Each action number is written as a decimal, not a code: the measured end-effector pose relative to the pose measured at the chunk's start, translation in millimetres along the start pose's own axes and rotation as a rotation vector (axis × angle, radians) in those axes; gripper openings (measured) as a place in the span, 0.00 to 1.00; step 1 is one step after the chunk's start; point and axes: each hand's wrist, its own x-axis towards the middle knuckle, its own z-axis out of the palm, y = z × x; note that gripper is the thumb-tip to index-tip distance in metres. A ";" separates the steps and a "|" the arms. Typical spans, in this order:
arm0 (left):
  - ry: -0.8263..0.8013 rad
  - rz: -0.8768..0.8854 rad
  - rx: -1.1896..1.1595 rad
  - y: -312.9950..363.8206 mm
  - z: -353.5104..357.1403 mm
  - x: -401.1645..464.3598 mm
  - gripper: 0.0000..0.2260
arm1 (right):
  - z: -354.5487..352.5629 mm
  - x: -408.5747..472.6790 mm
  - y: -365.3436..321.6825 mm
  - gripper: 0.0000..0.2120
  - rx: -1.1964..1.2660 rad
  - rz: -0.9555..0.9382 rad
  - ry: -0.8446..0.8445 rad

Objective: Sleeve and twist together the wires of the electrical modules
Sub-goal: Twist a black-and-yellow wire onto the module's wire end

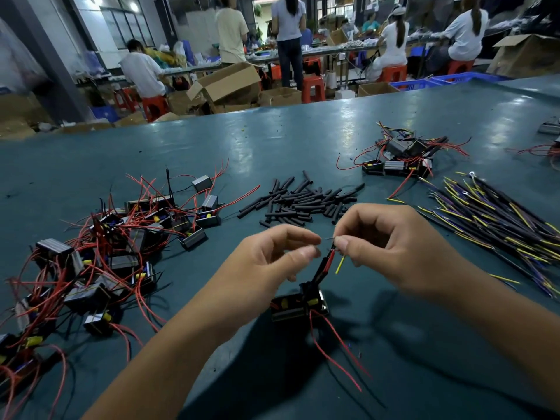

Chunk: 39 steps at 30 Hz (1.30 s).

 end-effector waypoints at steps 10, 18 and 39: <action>-0.094 0.012 0.055 -14.2 -2.0 4.2 0.02 | -15.1 1.3 2.3 0.04 -0.084 -0.014 -0.140; -0.065 0.114 0.212 -8.8 -0.7 2.7 0.08 | -16.4 2.5 -3.6 0.01 -0.322 -0.166 -0.120; -0.057 0.150 0.273 -14.7 -4.8 5.6 0.08 | -8.9 0.3 -6.5 0.02 -0.392 -0.242 -0.101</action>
